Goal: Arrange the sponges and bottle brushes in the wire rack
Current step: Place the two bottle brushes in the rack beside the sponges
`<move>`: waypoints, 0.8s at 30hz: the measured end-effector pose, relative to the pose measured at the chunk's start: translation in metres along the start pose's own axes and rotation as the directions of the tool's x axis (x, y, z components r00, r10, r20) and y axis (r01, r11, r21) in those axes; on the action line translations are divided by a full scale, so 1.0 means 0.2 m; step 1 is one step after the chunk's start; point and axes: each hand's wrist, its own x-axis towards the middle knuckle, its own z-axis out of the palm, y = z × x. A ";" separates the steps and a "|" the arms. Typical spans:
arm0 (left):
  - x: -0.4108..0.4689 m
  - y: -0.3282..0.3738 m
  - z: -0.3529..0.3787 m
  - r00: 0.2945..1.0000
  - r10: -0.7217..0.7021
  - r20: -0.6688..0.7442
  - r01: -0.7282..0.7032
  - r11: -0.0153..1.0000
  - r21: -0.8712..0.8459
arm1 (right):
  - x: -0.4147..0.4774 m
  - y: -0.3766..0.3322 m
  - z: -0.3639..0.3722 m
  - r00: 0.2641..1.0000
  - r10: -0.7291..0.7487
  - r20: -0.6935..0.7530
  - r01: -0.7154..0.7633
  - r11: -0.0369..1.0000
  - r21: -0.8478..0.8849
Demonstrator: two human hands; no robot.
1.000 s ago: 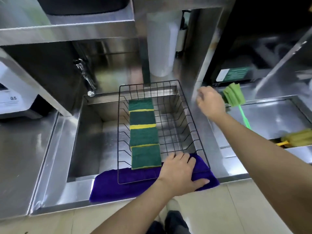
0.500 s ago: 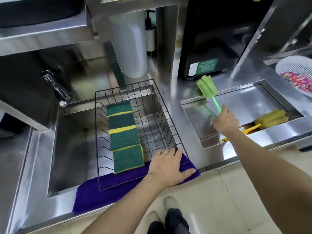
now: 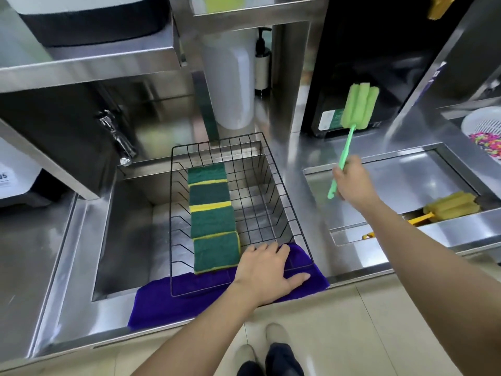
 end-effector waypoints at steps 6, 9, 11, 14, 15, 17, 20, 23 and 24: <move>-0.05 -0.04 0.00 0.998 -0.019 -0.057 0.017 1.000 -0.022 | -0.11 -0.27 0.15 0.944 -0.133 0.302 0.069 0.974 0.214; -0.07 -0.05 -0.01 0.996 -0.012 -0.088 0.008 0.999 -0.045 | -0.21 -0.37 0.28 0.867 -0.154 0.474 0.095 0.985 0.146; -0.09 -0.06 -0.01 0.995 -0.012 -0.104 0.006 0.998 -0.059 | -0.27 -0.40 0.37 0.810 -0.108 0.577 0.092 0.994 0.058; -0.11 -0.07 -0.01 0.993 -0.008 -0.122 0.000 0.998 -0.066 | -0.33 -0.38 0.49 0.703 -0.006 0.712 0.113 0.988 -0.103; -0.12 -0.08 0.00 0.992 -0.007 -0.125 -0.002 0.997 -0.073 | -0.34 -0.36 0.52 0.676 0.028 0.737 0.116 0.983 -0.144; -0.13 -0.08 0.00 0.992 -0.012 -0.122 0.002 0.996 -0.086 | -0.37 -0.34 0.58 0.645 0.067 0.761 0.117 0.976 -0.185; -0.15 -0.09 0.00 0.994 -0.026 -0.103 0.016 0.995 -0.096 | -0.39 -0.31 0.65 0.649 0.082 0.757 0.146 0.962 -0.229; -0.15 -0.10 0.00 0.995 -0.035 -0.092 0.025 0.994 -0.109 | -0.39 -0.28 0.71 0.666 0.081 0.742 0.176 0.949 -0.261; -0.16 -0.10 0.00 0.994 -0.035 -0.099 0.024 0.994 -0.108 | -0.39 -0.27 0.72 0.665 0.083 0.742 0.190 0.942 -0.276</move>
